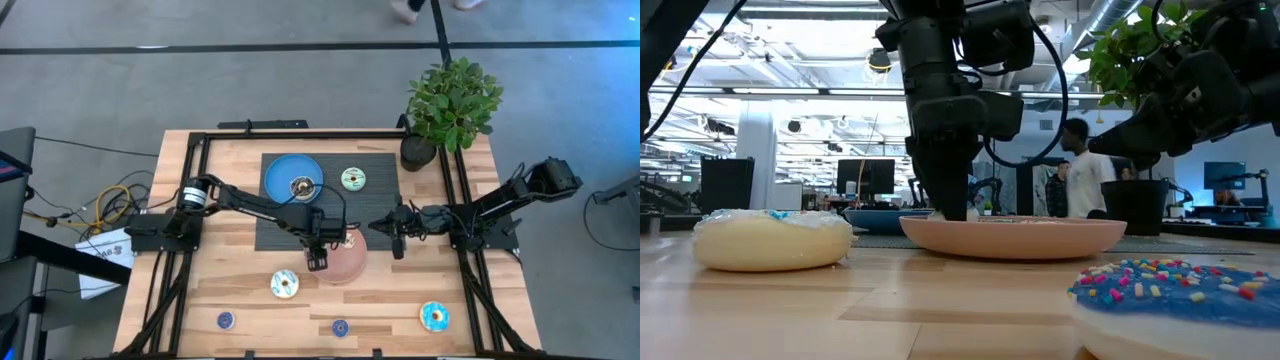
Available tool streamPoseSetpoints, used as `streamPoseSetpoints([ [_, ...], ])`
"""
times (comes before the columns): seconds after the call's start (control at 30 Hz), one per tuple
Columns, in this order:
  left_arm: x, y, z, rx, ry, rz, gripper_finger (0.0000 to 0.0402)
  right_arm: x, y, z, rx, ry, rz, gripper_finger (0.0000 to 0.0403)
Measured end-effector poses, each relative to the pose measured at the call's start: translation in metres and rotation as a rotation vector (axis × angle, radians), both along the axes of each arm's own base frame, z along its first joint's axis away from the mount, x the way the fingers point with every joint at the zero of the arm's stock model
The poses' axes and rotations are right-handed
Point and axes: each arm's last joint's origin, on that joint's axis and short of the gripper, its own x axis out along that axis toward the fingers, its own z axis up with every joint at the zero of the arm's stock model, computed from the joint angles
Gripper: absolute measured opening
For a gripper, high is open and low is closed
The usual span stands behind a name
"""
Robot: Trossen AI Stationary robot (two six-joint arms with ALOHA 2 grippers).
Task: Pick & Place donuts
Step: Put the small green donut on the pink plate
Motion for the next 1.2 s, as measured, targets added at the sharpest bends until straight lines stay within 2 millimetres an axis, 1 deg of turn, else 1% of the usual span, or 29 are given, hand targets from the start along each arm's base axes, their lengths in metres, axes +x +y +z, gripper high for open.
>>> streamPoseSetpoints([
  [0.73,0.0000,0.0006,0.0000,0.008,-0.001,0.007,0.0206,0.0000,0.0001,0.0001,0.001,-0.001,0.002,0.0001],
  [0.9,0.0001,0.0009,0.0002,0.004,-0.002,0.035,0.0206,0.0000,0.0001,0.0001,0.001,-0.001,0.002,0.0001],
  [1.07,0.0003,0.0030,0.0003,0.066,-0.011,0.094,0.0206,0.0000,0.0000,0.0001,0.001,-0.001,0.001,0.0001],
  [1.2,0.0006,0.0033,0.0006,0.076,-0.016,0.099,0.0206,0.0000,0.0000,0.0001,0.001,-0.001,0.001,0.0001],
])
